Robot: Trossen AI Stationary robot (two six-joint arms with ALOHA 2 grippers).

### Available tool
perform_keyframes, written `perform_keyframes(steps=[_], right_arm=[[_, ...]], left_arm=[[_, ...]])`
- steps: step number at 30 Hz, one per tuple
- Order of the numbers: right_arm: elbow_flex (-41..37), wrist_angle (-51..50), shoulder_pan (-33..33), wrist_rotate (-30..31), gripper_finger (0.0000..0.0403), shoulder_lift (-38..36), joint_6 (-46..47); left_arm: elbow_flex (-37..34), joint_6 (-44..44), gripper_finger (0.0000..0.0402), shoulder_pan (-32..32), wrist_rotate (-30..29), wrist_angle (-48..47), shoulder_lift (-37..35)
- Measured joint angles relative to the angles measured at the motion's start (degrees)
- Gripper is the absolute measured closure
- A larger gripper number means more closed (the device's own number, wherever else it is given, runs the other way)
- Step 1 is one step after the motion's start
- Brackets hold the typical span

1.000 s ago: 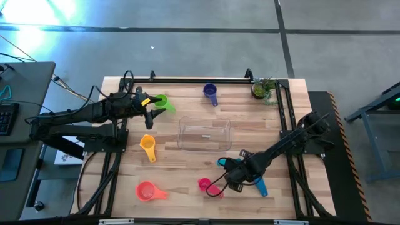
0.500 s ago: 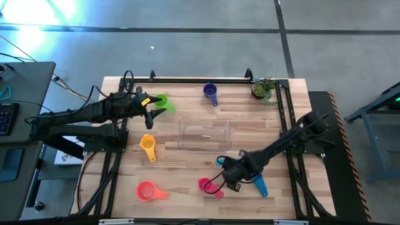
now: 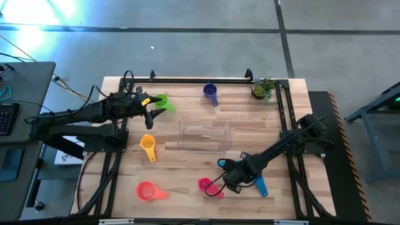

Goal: Nest measuring cups in basket
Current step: Move the light blue measuring cup to the center of the table, then stack the green measuring cup on top of the orange measuring cup

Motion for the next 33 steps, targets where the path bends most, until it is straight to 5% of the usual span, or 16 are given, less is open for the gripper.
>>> perform_keyframes(steps=[13, 25, 33], right_arm=[[0.0, 0.1, -0.1, -0.6, 0.0378, 0.0, -1.1], [0.3, -0.3, -0.1, -0.8, 0.0283, 0.0, -1.1], [4.9, -2.4, -0.1, -0.8, 0.0267, 0.0, -2.7]], left_arm=[[0.0, 0.0, 0.0169, 0.0, 0.0, 0.0, 0.0], [0.0, 0.0, 0.0169, 0.0, 0.0, 0.0, 0.0], [0.0, 0.0, 0.0169, 0.0, 0.0, 0.0, 0.0]])
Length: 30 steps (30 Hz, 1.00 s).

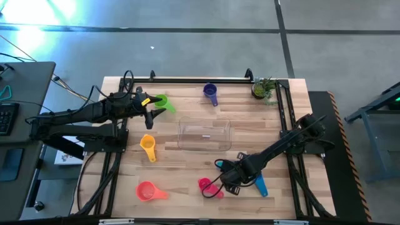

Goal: Nest measuring cups in basket
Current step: Stack the green measuring cup on top of the orange measuring cup

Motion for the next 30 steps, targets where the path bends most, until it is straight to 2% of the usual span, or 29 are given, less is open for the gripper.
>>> perform_keyframes(steps=[17, 24, 30], right_arm=[[7.8, -12.2, 0.0, 3.4, 0.0267, 0.0, -0.5], [12.7, -19.9, -0.2, 10.5, 0.0267, 0.0, -1.9], [17.6, -27.5, -3.0, 15.0, 0.0267, -0.1, -4.4]], left_arm=[[0.0, 1.2, 0.0169, 0.0, 0.0, 0.0, 0.0], [0.0, 2.6, 0.0169, 0.0, -0.3, -0.4, 0.0], [0.0, 3.2, 0.0169, 1.2, -5.2, -3.8, 0.2]])
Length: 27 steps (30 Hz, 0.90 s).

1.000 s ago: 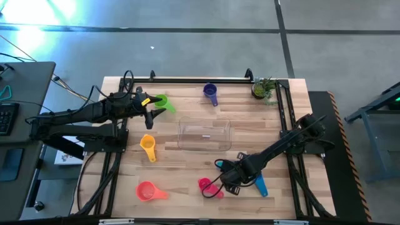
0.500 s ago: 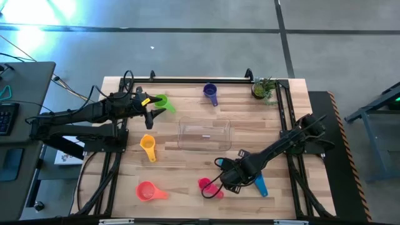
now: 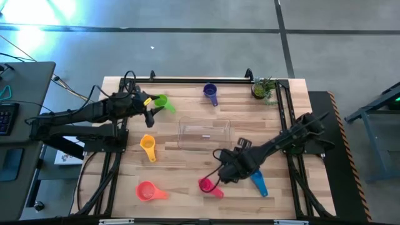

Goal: Nest measuring cups in basket
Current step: Stack the green measuring cup on top of the orange measuring cup

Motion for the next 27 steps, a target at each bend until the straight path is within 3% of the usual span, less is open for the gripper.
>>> perform_keyframes(steps=[10, 16, 27], right_arm=[[8.0, -3.3, -8.4, 3.4, 0.0268, -0.7, -16.1], [8.9, -2.9, -15.0, 4.2, 0.0268, -4.2, -24.4], [8.9, -0.8, -27.8, 1.3, 0.0268, -10.7, -36.1]], left_arm=[[0.0, -0.2, 0.0169, 6.1, -0.3, -1.1, 0.0], [0.2, 1.8, 0.0169, 11.2, 3.4, -2.1, 0.8], [7.8, 5.5, 0.0169, 18.8, 7.9, -8.8, 10.4]])
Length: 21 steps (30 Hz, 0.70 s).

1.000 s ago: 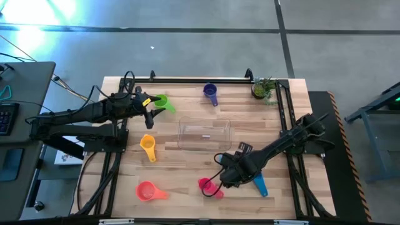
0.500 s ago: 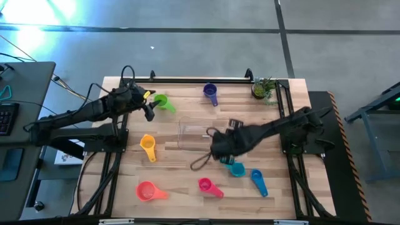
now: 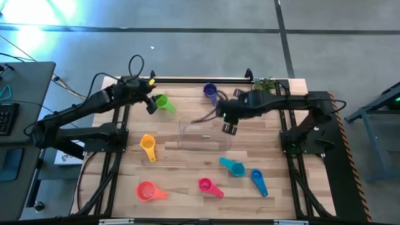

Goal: Nest measuring cups in basket
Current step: Stack the green measuring cup on top of the orange measuring cup

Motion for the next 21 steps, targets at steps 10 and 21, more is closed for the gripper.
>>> perform_keyframes(steps=[10, 21], right_arm=[[0.0, 3.7, -10.6, -9.7, 0.0268, -2.6, -10.3], [0.0, 6.6, -18.5, -15.0, 0.0268, -2.8, -16.8]], left_arm=[[3.1, 5.4, 0.0169, 5.1, 4.2, -3.7, 6.0], [3.1, 5.6, 0.0169, 10.5, 9.9, -5.3, 12.1]])
